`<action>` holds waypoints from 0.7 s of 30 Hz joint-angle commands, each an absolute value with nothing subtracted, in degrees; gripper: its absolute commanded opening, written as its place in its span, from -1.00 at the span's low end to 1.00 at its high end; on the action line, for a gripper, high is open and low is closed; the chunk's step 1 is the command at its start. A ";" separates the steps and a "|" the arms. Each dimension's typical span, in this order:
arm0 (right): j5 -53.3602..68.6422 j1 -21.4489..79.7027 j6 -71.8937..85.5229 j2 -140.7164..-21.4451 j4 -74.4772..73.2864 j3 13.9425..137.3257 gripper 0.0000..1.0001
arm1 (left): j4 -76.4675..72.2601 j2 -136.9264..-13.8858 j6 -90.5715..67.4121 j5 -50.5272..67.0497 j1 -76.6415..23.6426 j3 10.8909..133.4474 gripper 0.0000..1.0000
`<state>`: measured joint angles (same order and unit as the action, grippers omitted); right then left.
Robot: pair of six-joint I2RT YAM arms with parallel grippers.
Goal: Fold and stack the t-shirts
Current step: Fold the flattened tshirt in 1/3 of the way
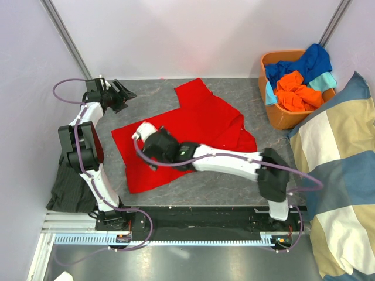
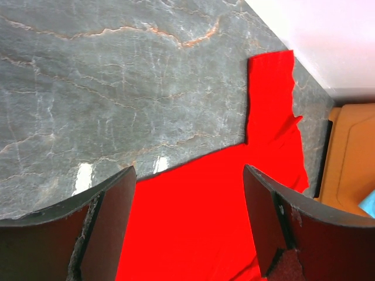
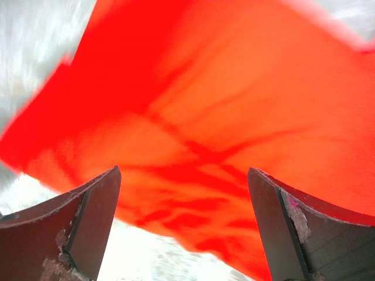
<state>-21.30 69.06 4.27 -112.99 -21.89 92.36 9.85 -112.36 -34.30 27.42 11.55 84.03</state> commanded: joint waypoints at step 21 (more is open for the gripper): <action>-26.81 31.47 17.75 -100.37 -17.41 68.38 0.96 | 0.27 -103.80 -36.74 26.63 -9.14 69.79 0.63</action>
